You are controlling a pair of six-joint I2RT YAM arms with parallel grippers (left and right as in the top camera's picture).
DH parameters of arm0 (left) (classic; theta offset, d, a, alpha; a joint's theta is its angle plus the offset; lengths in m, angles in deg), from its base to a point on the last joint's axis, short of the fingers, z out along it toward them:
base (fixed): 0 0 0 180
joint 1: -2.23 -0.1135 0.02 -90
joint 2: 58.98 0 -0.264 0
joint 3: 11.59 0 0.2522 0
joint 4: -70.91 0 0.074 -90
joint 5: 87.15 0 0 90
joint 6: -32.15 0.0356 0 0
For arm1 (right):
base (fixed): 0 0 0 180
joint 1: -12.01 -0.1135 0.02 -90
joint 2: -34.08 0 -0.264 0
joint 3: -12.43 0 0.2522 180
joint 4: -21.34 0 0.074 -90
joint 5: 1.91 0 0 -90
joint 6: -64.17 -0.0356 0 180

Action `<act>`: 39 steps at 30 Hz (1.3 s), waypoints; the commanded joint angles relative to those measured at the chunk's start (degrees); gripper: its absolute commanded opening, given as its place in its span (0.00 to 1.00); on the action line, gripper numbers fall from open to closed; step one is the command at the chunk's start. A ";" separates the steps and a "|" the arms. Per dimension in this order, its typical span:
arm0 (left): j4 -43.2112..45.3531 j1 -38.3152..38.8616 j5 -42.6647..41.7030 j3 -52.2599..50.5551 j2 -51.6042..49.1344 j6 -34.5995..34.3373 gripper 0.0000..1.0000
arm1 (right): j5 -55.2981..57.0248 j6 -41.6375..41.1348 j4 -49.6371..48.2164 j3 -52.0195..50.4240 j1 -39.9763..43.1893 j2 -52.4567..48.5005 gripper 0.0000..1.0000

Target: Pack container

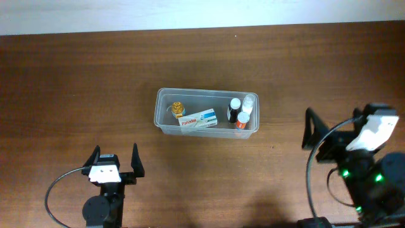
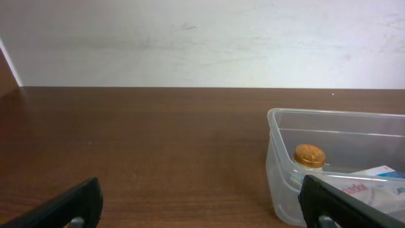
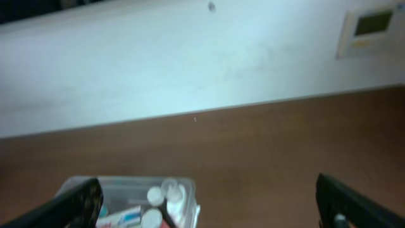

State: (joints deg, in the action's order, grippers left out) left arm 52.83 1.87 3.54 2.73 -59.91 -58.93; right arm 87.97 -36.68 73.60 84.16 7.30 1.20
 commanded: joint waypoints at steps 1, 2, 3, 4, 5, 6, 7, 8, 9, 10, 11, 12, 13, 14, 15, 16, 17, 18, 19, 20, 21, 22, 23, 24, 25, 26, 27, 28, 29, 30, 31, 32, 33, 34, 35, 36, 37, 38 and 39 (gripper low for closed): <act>-0.48 -0.24 0.20 -0.04 0.63 0.87 0.99 | -3.50 1.68 -5.03 -8.07 -0.57 4.94 0.98; -0.48 -0.24 0.20 -0.04 0.63 0.87 0.99 | -4.46 1.97 -7.15 -10.64 -0.57 6.62 0.98; -0.48 -0.24 0.20 -0.04 0.63 0.87 0.99 | -6.01 2.99 -9.42 -13.22 -0.57 8.44 0.98; -0.48 -0.24 0.20 -0.04 0.63 0.87 0.99 | -7.74 4.35 -11.45 -15.54 -0.57 10.05 0.98; -0.48 -0.24 0.20 -0.04 0.63 0.87 0.99 | -9.33 5.75 -13.51 -17.90 -0.57 11.72 0.98; -0.46 -0.24 0.20 -0.04 0.63 0.87 0.99 | -10.71 7.13 -16.06 -20.85 -0.57 13.75 0.98; -0.48 -0.24 0.20 -0.04 0.63 0.87 0.99 | -11.30 7.67 -18.38 -23.65 -0.57 15.63 0.98; -0.48 -0.24 0.20 -0.04 0.63 0.87 0.99 | -11.28 7.65 -20.68 -26.47 -0.57 17.55 0.98; -0.48 -0.24 0.20 -0.04 0.63 0.87 0.99 | -11.28 7.65 -22.62 -28.83 -0.57 19.06 0.98; -0.48 -0.24 0.20 -0.04 0.63 0.87 0.99 | -11.26 7.65 -26.21 -33.05 -0.50 21.64 0.98; -0.48 -0.24 0.20 -0.04 0.63 0.87 0.99 | -11.30 7.63 -28.63 -36.00 -0.48 23.39 0.98; -0.48 -0.24 0.20 -0.04 0.63 0.87 0.99 | -11.28 7.63 -29.90 -37.53 -0.48 24.30 0.98; -0.48 -0.24 0.20 -0.04 0.63 0.87 0.99 | -11.28 7.65 -31.61 -39.74 -0.48 25.62 0.98; -0.48 -0.24 0.20 -0.04 0.63 0.87 0.99 | -11.28 7.65 -32.94 -41.42 -0.46 26.58 0.98; -0.48 -0.24 0.20 -0.04 0.63 0.87 0.99 | -11.26 7.65 -34.27 -43.25 -0.48 27.58 0.98; -0.48 -0.24 0.20 -0.04 0.63 0.87 0.99 | -11.26 7.65 -35.17 -44.61 -0.46 28.28 0.98; -0.48 -0.24 0.20 -0.04 0.63 0.87 0.99 | -11.26 7.65 -36.13 -45.99 -0.46 28.89 0.98; -0.48 -0.24 0.20 -0.04 0.63 0.87 0.99 | -11.23 7.65 -36.89 -46.99 -0.46 29.27 0.98; -0.48 -0.24 0.20 -0.04 0.63 0.87 0.99 | -11.02 7.65 -37.42 -47.89 -0.44 29.57 0.98; -0.48 -0.24 0.20 -0.04 0.63 0.87 0.99 | -10.56 7.65 -38.01 -48.81 -0.35 29.83 0.98; -0.48 -0.24 0.20 -0.04 0.63 0.87 0.99 | -10.05 7.65 -38.56 -49.48 -0.11 29.99 0.98; -0.48 -0.24 0.20 -0.04 0.63 0.87 0.99 | -9.73 7.65 -39.36 -50.27 0.31 30.12 0.98; -0.48 -0.24 0.20 -0.04 0.63 0.87 0.99 | -9.68 7.65 -39.89 -50.93 0.79 30.23 0.98; -0.48 -0.24 0.20 -0.04 0.63 0.87 0.99 | -9.57 7.65 -40.28 -51.65 1.46 30.40 0.98; -0.48 -0.24 0.20 -0.04 0.63 0.87 0.99 | -9.57 7.65 -40.52 -52.28 1.99 30.58 0.98; -0.48 -0.24 0.20 -0.04 0.63 0.87 0.99 | -9.57 7.63 -40.76 -53.09 2.56 30.80 0.98; -0.48 -0.24 0.20 -0.04 0.63 0.87 0.99 | -9.57 7.63 -41.00 -53.99 2.95 31.04 0.98; -0.48 -0.24 0.20 -0.04 0.63 0.87 0.99 | -9.57 7.63 -41.16 -54.66 3.23 31.32 0.98; -0.48 -0.24 0.20 -0.04 0.63 0.87 0.99 | -9.57 7.65 -41.29 -55.52 3.39 31.74 0.98; -0.48 -0.24 0.20 -0.04 0.63 0.87 0.99 | -9.55 7.65 -41.38 -56.24 3.41 32.17 0.98; -0.48 -0.24 0.20 -0.04 0.63 0.87 0.99 | -9.55 7.65 -41.40 -56.96 3.41 32.70 0.98; -0.48 -0.24 0.20 -0.04 0.63 0.87 0.99 | -9.55 7.65 -42.12 -57.72 3.41 32.70 0.99; -0.48 -0.24 0.20 -0.04 0.63 0.87 0.99 | -9.55 7.65 -41.53 -57.66 3.52 32.70 0.98; -0.48 -0.24 0.20 -0.04 0.63 0.87 0.99 | -9.55 7.65 -41.48 -57.66 3.67 32.70 0.98; -0.48 -0.24 0.20 -0.04 0.63 0.87 0.99 | -9.46 7.67 -41.46 -57.66 3.78 32.70 0.98; -0.48 -0.24 0.20 -0.04 0.63 0.87 0.99 | -9.33 7.65 -41.29 -57.66 3.87 32.70 0.98; -0.48 -0.24 0.20 -0.04 0.63 0.87 0.99 | -9.33 7.65 -40.94 -57.66 4.13 32.70 0.98; -0.48 -0.24 0.20 -0.04 0.63 0.87 0.99 | -9.33 7.65 -40.50 -57.66 4.35 32.70 0.98; -0.48 -0.24 0.20 -0.04 0.63 0.87 0.99 | -9.33 7.67 -39.71 -57.66 4.68 32.70 0.98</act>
State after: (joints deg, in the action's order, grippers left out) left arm 52.83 1.87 3.56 2.73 -59.91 -58.93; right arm 77.98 -29.40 32.73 26.77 10.82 33.18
